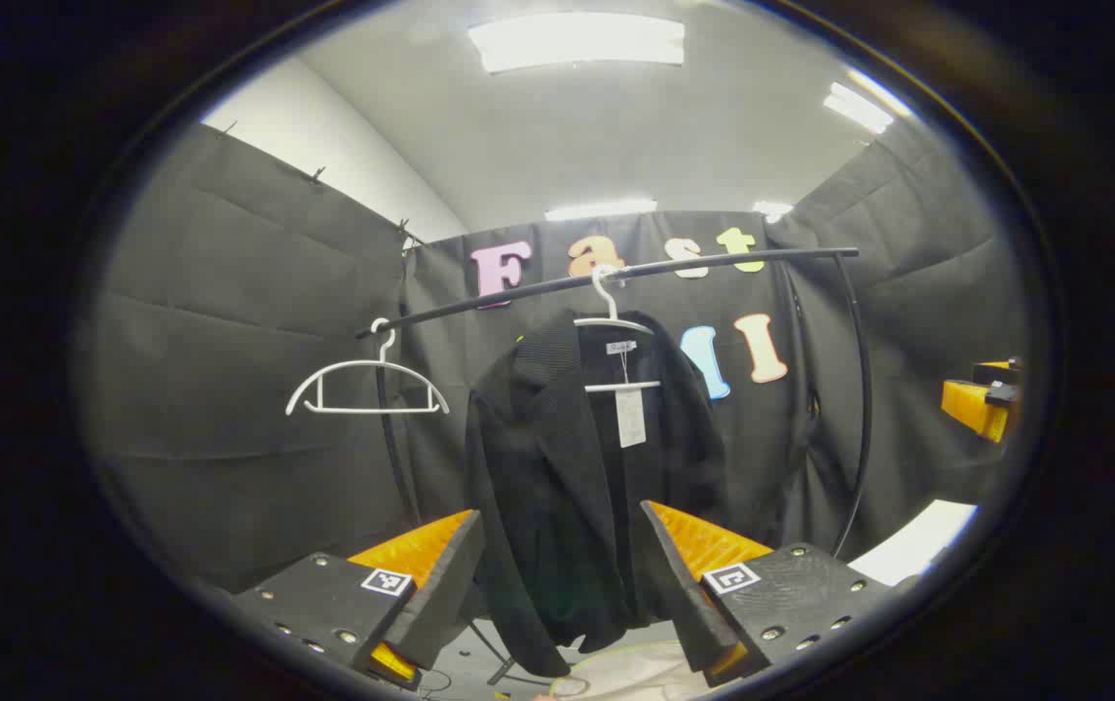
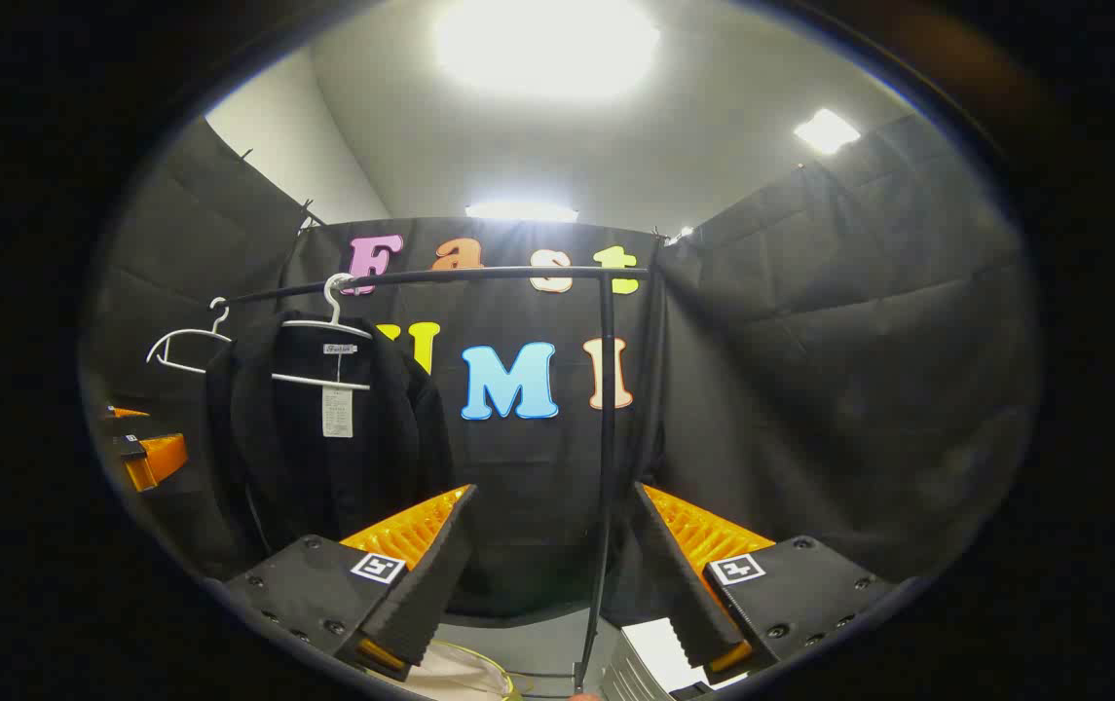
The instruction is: Grasp the clothes on the hanger with both hands and then place them into the laundry hamper below.
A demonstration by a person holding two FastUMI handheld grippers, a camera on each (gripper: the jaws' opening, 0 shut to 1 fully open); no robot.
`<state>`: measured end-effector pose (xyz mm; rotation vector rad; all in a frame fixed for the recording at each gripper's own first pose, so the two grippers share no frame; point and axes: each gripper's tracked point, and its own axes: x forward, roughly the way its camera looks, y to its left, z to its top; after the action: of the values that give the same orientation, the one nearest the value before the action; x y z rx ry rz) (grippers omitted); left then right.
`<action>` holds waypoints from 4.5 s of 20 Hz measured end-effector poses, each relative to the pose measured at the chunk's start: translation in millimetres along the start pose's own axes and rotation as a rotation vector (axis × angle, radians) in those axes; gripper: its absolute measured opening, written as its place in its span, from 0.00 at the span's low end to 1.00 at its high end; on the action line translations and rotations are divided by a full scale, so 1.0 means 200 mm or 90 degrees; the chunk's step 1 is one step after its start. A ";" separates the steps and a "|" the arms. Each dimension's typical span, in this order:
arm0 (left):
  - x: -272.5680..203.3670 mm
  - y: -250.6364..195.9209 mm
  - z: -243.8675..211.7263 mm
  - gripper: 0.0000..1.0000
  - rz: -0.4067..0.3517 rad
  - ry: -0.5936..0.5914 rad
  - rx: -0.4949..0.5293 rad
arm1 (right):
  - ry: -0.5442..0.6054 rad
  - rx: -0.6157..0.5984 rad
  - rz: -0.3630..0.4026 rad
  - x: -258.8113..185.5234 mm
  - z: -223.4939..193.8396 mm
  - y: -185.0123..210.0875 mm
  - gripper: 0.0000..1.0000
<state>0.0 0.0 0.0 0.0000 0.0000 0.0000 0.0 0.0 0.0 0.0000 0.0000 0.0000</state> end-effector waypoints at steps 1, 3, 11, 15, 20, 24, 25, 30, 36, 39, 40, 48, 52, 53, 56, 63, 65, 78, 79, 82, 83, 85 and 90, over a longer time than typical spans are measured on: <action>-0.01 0.00 0.00 0.93 -0.001 0.000 0.001 | -0.002 0.001 0.003 -0.01 0.01 0.00 0.97; -0.03 -0.01 -0.01 0.93 -0.004 0.001 0.003 | -0.004 -0.002 0.006 -0.02 0.01 0.02 0.97; -0.10 0.02 0.01 0.93 0.001 -0.008 0.003 | 0.000 0.009 -0.003 -0.08 0.00 0.01 0.98; -0.12 0.01 0.03 0.93 -0.008 -0.014 0.007 | -0.006 0.006 -0.010 -0.11 0.02 0.00 0.97; -0.11 0.03 0.03 0.93 -0.016 -0.015 0.010 | -0.011 0.009 -0.007 -0.11 0.04 0.05 0.97; -0.08 0.06 0.03 0.93 -0.029 -0.017 0.019 | -0.009 0.019 -0.002 -0.07 0.04 0.14 0.97; -0.07 0.07 0.03 0.93 -0.032 -0.016 0.017 | -0.008 0.022 0.000 -0.05 0.05 0.16 0.97; 0.01 0.11 0.07 0.93 -0.025 -0.024 0.017 | -0.015 0.033 0.046 0.08 0.08 0.31 0.97; 0.18 0.05 0.08 0.93 0.015 -0.008 0.022 | -0.020 0.046 0.139 0.38 0.10 0.49 0.97; 0.28 0.01 0.12 0.93 0.052 -0.012 0.030 | -0.019 0.050 0.198 0.55 0.10 0.59 0.97; 0.32 -0.01 0.13 0.93 0.060 -0.011 0.032 | -0.017 0.053 0.215 0.61 0.10 0.62 0.97; 0.61 -0.07 0.15 0.93 0.130 -0.004 0.037 | -0.014 0.093 0.315 0.97 0.10 0.86 0.98; 0.73 -0.07 0.13 0.93 0.164 0.007 0.045 | -0.008 0.098 0.349 1.11 0.08 0.97 0.98; 0.76 -0.07 0.12 0.93 0.171 0.008 0.042 | -0.006 0.099 0.357 1.15 0.07 1.00 0.98; 0.85 -0.06 0.09 0.93 0.191 0.022 0.043 | -0.003 0.106 0.368 1.25 0.07 1.06 0.97; 0.99 -0.03 -0.05 0.93 0.216 0.066 0.030 | 0.035 0.126 0.415 1.39 0.00 1.22 0.95; 1.01 -0.01 -0.07 0.94 0.227 0.069 0.027 | 0.042 0.127 0.425 1.41 -0.02 1.28 0.97; 1.08 0.07 -0.09 0.45 0.287 0.088 0.085 | 0.132 0.154 0.445 1.49 -0.18 1.44 0.33; 1.08 0.08 -0.10 0.38 0.292 0.090 0.084 | 0.124 0.140 0.422 1.52 -0.17 1.40 0.21; 1.09 0.05 -0.09 0.19 0.258 0.082 0.067 | 0.082 0.078 0.403 1.53 -0.15 1.35 0.09; 1.06 0.06 -0.08 0.12 0.262 0.077 0.065 | 0.058 0.066 0.391 1.52 -0.11 1.31 0.02; 1.04 0.08 -0.04 0.04 0.266 0.053 0.074 | 0.015 0.058 0.359 1.51 -0.06 1.27 0.00; 0.90 0.19 0.13 0.02 0.320 -0.002 0.125 | -0.074 0.019 0.274 1.57 0.09 1.11 0.01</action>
<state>180.1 37.1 26.7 0.1967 -0.0036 0.5026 314.7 221.7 18.8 0.0304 -0.1161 0.4299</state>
